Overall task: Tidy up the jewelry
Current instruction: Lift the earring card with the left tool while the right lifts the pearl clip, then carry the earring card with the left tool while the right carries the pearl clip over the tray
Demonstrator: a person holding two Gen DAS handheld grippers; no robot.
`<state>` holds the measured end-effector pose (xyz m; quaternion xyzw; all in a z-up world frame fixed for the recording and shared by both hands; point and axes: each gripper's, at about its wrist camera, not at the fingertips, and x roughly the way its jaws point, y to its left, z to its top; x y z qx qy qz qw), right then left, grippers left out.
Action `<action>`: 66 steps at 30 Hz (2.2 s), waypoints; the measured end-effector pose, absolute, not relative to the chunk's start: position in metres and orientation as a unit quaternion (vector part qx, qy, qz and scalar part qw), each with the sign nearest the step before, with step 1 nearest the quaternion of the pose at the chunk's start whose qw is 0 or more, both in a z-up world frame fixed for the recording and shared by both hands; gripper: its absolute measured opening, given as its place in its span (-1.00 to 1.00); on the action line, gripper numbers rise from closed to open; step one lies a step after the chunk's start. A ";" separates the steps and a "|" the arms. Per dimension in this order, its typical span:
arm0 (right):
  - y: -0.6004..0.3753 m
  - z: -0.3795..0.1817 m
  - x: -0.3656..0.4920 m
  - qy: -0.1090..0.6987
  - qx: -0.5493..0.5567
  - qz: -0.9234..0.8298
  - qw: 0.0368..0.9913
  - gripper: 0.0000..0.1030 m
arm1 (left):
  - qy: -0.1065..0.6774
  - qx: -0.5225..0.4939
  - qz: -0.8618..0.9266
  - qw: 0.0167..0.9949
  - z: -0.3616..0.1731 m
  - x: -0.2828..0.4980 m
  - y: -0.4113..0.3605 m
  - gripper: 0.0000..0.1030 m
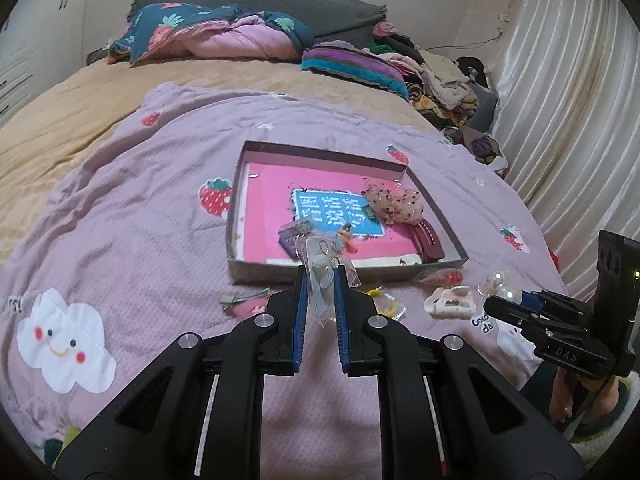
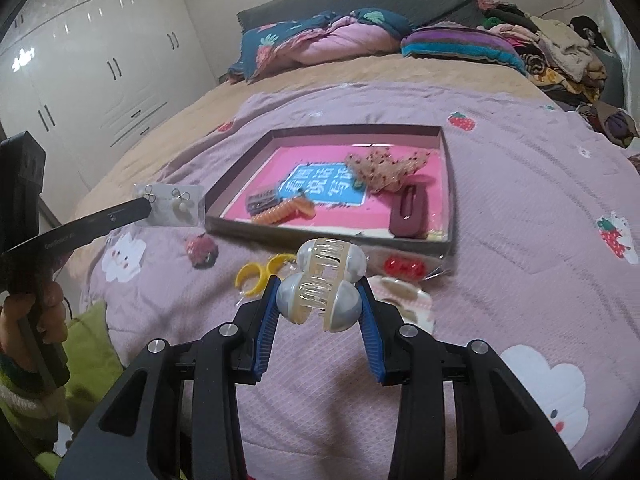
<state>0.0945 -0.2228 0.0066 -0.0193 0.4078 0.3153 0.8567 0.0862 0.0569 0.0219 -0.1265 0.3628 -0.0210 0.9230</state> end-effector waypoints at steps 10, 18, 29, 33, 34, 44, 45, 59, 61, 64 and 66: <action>-0.240 0.023 0.107 0.390 -0.003 0.294 0.873 -0.29 | 0.358 -0.120 -0.038 0.925 0.031 0.100 0.047 -0.88; -0.254 0.041 0.117 0.372 0.006 0.276 0.886 -0.29 | 0.347 -0.114 -0.048 0.930 0.042 0.112 0.041 -0.88; -0.259 0.064 0.134 0.348 0.014 0.264 0.899 -0.29 | 0.338 -0.118 -0.053 0.932 0.054 0.138 0.039 -0.88; -0.259 0.070 0.139 0.340 0.014 0.261 0.903 -0.29 | 0.337 -0.120 -0.054 0.932 0.055 0.147 0.039 -0.88; -0.259 0.070 0.141 0.337 0.014 0.260 0.905 -0.29 | 0.337 -0.120 -0.054 0.932 0.056 0.149 0.038 -0.88; -0.252 0.076 0.158 0.331 0.015 0.255 0.908 -0.29 | 0.345 -0.117 -0.059 0.929 0.050 0.170 0.035 -0.88; -0.250 0.077 0.161 0.332 0.014 0.255 0.908 -0.29 | 0.345 -0.117 -0.059 0.929 0.050 0.171 0.035 -0.88; -0.217 0.062 0.196 0.351 -0.008 0.263 0.899 -0.29 | 0.365 -0.117 -0.050 0.922 0.025 0.196 0.046 -0.87; -0.212 0.056 0.200 0.357 -0.009 0.265 0.896 -0.29 | 0.368 -0.120 -0.047 0.921 0.021 0.199 0.049 -0.87; -0.207 0.048 0.204 0.366 -0.013 0.265 0.892 -0.29 | 0.371 -0.127 -0.040 0.919 0.014 0.203 0.056 -0.87; -0.203 0.041 0.207 0.372 -0.017 0.266 0.889 -0.29 | 0.373 -0.130 -0.035 0.918 0.010 0.205 0.061 -0.87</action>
